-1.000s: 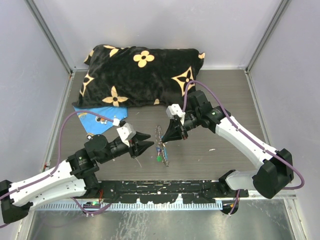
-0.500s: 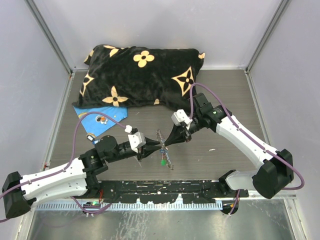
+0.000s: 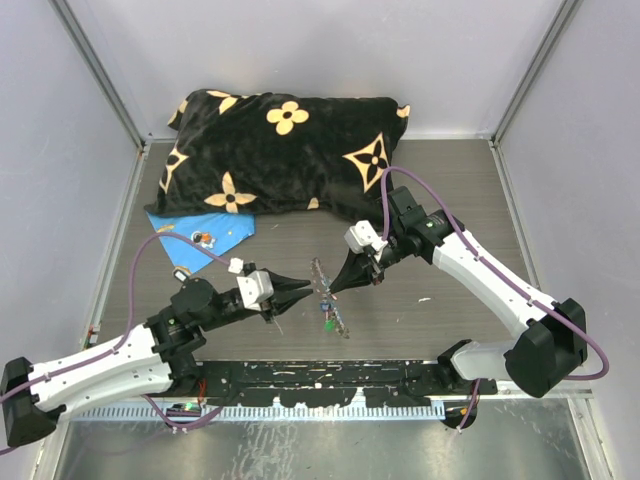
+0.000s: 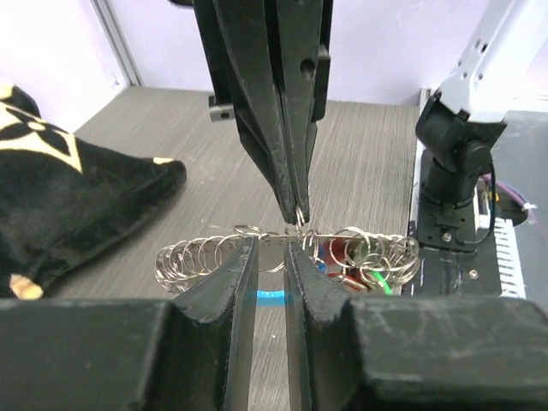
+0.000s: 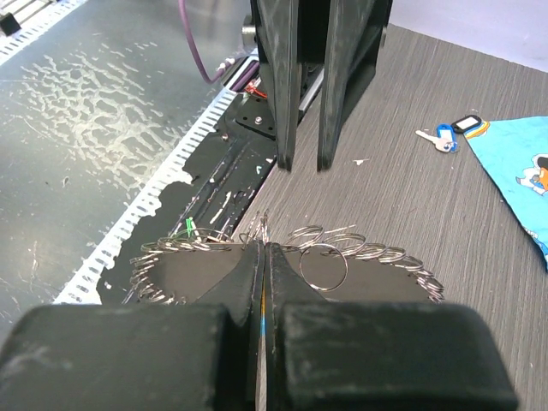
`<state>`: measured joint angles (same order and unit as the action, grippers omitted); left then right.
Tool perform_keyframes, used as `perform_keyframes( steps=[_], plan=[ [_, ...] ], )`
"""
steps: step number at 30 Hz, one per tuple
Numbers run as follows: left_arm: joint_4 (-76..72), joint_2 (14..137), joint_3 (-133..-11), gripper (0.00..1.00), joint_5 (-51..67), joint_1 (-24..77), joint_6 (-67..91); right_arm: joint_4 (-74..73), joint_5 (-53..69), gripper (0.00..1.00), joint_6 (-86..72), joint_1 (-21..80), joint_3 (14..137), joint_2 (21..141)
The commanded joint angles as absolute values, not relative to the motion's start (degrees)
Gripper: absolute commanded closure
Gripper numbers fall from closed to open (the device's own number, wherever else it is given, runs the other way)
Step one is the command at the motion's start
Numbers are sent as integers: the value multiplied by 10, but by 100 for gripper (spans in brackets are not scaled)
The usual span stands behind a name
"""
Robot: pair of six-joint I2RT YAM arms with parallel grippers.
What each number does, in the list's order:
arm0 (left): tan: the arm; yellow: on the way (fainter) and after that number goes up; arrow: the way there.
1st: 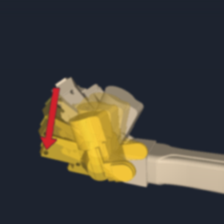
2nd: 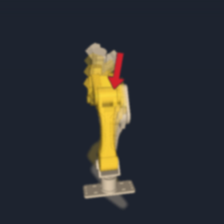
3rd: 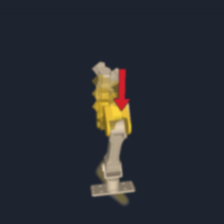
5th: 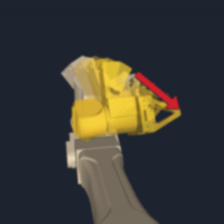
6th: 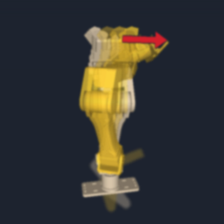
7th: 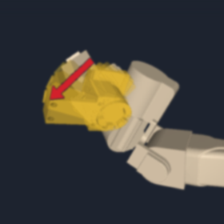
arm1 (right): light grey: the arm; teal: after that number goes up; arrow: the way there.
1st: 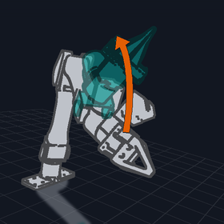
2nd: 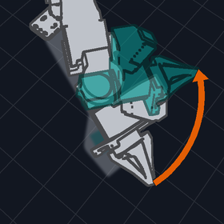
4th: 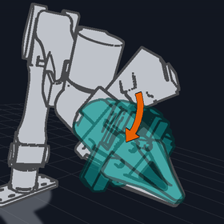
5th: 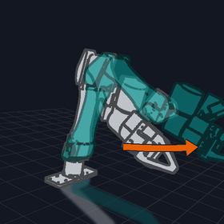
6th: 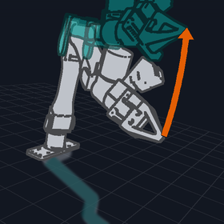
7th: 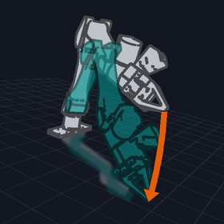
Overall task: Remove the keys from the keyring
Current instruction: Remove the key from the keyring.
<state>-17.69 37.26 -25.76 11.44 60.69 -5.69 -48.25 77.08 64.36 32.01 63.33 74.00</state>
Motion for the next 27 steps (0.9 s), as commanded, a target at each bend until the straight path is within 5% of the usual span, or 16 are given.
perform_keyframes(
  steps=[1,27],
  plan=[
    [-230,417,-277,81,101,607,-69,-478,810,99,654,317,662,729],
    [-314,479,-263,77,159,607,-19,-478,808,99,654,314,660,731]
  ],
)
